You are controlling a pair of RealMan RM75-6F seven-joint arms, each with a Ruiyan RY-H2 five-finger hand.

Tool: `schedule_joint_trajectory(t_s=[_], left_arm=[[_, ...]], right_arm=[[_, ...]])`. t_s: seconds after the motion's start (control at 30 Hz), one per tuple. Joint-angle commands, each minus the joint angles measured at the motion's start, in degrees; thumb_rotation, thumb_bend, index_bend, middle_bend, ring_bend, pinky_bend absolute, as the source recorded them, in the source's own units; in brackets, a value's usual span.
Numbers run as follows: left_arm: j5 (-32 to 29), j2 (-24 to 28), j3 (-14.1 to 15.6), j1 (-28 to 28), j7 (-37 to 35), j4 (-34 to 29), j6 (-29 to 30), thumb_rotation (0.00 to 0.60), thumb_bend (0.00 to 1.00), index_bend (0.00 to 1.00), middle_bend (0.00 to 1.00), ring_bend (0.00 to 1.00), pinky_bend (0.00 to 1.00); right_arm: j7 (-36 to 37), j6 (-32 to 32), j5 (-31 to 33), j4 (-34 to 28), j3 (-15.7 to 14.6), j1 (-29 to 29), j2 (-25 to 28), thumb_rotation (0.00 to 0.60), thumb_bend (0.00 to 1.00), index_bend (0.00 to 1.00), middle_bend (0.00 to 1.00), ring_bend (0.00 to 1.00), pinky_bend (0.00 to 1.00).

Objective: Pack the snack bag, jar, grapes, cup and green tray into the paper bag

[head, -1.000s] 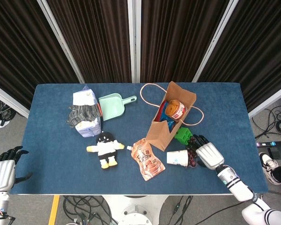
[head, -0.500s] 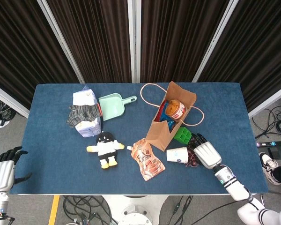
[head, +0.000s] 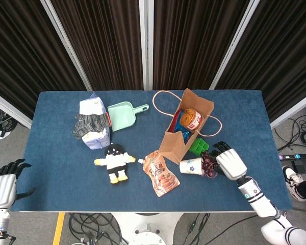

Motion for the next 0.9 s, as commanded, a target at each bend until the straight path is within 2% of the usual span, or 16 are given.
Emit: schedule_joint_trajectory(t_s=[0.03,0.13,0.37,0.63,0.9], left_arm=[[0.0,0.1,-0.1,-0.1,0.2,-0.2,-0.1,0.6,0.12,0.37,0.29,0.21,0.22],[0.0,0.1,-0.1,-0.2,0.4,-0.4,-0.2,0.6,0.12,0.37,0.29,0.21,0.22],[0.1,0.4,-0.1,-0.4,0.9,-0.9,-0.3,0.6,0.11,0.37,0.29,0.21,0.22],[0.1,0.8,-0.1,-0.4,1.6,-1.6,-0.1,0.6,0.12,0.37,0.29,0.21,0.22],[-0.1,1.0,0.0,0.0,1.5,-1.8,0.3,0.6,0.12,0.37,0.29,0.21,0.22]], right_arm=[[0.5,3.3,-0.3,-6.0,1.8,0.1,4.7,0.6,0.37,0.7,0.61,0.26,0.25],[0.7,6.3,-1.2,-10.8,2.9,-0.1,8.1,0.6,0.37,0.7,0.61,0.26,0.25],[0.9,8.8,-1.8,-22.2,5.2,0.2,16.1,0.6,0.37,0.7,0.61,0.26,0.25],[8.2,9.9,-4.8,-33.5,7.7,2.7,23.1,0.6,0.37,0.7,0.61,0.26,0.25],[16.7,7.7,-4.8,-41.7,10.4,6.3,26.9,0.6,0.36,0.69,0.61,0.26,0.26]])
